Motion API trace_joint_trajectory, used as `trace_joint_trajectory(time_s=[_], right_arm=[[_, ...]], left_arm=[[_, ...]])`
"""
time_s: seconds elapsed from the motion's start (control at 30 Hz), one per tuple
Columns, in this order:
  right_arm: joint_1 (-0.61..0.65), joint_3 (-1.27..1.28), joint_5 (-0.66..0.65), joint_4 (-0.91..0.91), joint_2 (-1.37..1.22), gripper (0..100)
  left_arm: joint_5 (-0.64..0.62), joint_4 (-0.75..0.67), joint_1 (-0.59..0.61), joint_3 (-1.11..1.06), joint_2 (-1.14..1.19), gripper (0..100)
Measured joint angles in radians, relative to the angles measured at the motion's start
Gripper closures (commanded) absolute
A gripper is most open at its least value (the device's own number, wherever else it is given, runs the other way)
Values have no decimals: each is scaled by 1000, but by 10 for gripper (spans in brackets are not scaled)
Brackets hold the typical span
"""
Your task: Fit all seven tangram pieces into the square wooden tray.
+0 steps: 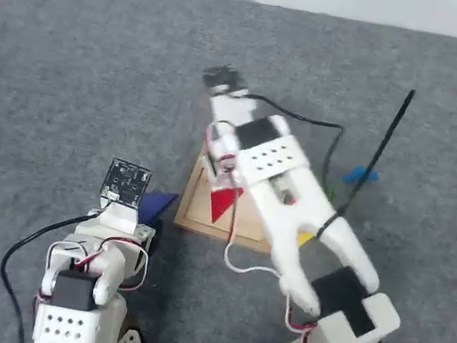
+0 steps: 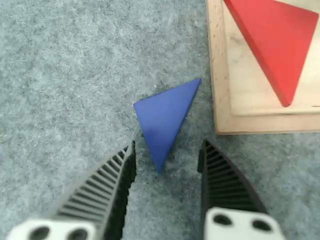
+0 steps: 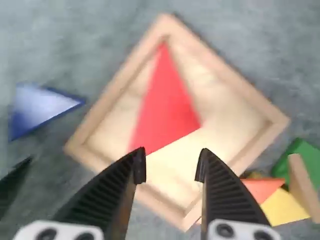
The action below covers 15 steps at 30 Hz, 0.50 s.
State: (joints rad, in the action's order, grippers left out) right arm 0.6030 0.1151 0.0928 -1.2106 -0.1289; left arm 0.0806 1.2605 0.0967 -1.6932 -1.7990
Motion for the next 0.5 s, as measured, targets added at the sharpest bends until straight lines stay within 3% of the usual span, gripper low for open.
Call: trace_joint_trajectory(time_s=[0.23,0.5], right_arm=[[-49,18,-5,152,-130,914],[-28,18,-5,153,-201,915]], left_arm=[[0,0,0,0,0,800],[0,0,0,0,0,800]])
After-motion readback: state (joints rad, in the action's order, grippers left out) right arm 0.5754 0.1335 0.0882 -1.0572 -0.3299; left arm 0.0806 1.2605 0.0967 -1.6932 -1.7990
